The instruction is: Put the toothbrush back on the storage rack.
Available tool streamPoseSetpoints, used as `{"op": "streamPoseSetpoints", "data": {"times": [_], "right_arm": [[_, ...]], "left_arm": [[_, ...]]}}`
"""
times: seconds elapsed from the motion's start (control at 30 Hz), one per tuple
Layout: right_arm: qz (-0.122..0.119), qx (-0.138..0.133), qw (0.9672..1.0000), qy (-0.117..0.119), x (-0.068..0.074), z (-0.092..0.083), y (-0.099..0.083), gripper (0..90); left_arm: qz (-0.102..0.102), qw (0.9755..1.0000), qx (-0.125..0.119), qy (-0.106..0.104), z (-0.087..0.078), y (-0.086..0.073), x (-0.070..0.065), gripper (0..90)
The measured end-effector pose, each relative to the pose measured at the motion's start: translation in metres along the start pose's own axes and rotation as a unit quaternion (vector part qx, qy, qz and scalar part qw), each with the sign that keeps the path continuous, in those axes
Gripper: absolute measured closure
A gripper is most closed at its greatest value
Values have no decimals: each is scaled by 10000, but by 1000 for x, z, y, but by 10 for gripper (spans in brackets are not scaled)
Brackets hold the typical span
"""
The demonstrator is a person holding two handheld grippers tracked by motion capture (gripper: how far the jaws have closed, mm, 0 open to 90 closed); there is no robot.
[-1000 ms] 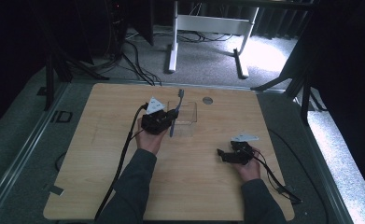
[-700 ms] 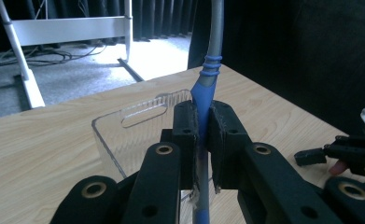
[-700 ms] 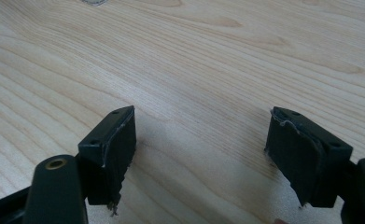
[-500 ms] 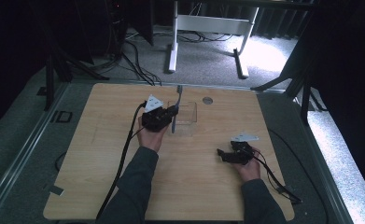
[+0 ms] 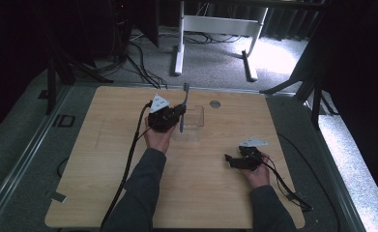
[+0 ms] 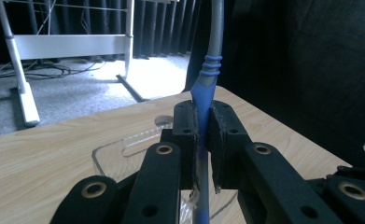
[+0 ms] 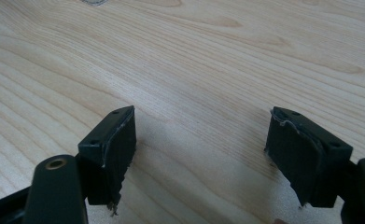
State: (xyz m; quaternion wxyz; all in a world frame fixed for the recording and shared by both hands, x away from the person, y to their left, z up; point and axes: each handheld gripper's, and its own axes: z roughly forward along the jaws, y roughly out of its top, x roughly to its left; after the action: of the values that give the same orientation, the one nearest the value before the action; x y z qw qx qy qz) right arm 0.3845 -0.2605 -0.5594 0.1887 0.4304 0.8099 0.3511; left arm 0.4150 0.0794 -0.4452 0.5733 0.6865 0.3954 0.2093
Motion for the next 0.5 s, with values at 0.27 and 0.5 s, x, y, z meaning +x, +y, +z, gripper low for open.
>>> {"op": "streamPoseSetpoints", "data": {"times": [0.27, 0.5], "right_arm": [[-2, -1, 10000, 0, 0, 0, 0, 238], [-7, 3, 10000, 0, 0, 0, 0, 238]], "left_arm": [[-129, 9996, -170, 173, 2, 1, 4, 817], [-79, 9991, -267, 329, 7, 0, 3, 816]]}}
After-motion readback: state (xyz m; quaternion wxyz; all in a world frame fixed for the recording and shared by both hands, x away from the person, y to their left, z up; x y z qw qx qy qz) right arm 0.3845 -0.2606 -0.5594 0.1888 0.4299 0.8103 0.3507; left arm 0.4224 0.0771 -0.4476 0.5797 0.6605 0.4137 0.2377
